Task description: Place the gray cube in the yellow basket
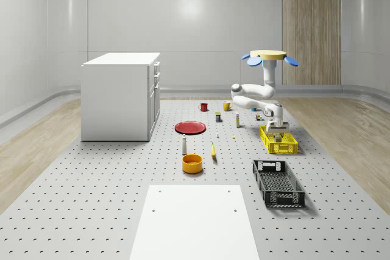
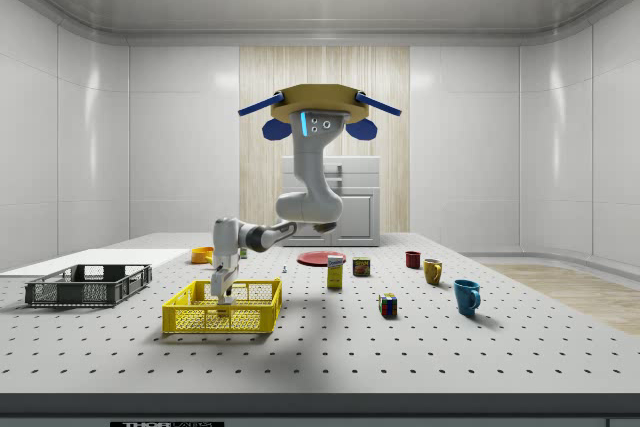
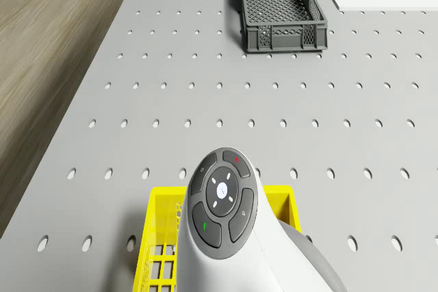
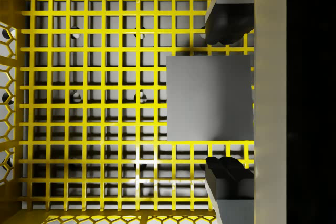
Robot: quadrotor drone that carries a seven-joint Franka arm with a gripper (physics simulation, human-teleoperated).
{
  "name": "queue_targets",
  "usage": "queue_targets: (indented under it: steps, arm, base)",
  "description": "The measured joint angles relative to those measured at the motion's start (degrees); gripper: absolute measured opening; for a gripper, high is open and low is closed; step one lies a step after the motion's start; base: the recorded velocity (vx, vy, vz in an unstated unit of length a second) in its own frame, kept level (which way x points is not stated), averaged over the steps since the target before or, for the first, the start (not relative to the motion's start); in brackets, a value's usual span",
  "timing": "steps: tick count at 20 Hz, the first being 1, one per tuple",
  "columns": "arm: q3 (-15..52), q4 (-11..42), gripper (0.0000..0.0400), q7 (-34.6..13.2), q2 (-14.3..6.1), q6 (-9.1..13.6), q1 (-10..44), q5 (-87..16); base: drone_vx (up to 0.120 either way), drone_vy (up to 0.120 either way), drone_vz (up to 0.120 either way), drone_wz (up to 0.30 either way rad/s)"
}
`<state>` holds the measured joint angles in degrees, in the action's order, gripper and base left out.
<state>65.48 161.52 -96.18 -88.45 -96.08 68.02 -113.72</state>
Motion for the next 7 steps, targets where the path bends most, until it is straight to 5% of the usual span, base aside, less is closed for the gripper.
queue_targets:
  steps: [7]
  arm:
    - [2.4,1.0,0.0388,0.2,0.3,1.4,-0.8,2.1]
  base:
    - [0.0,0.0,0.0,0.0]
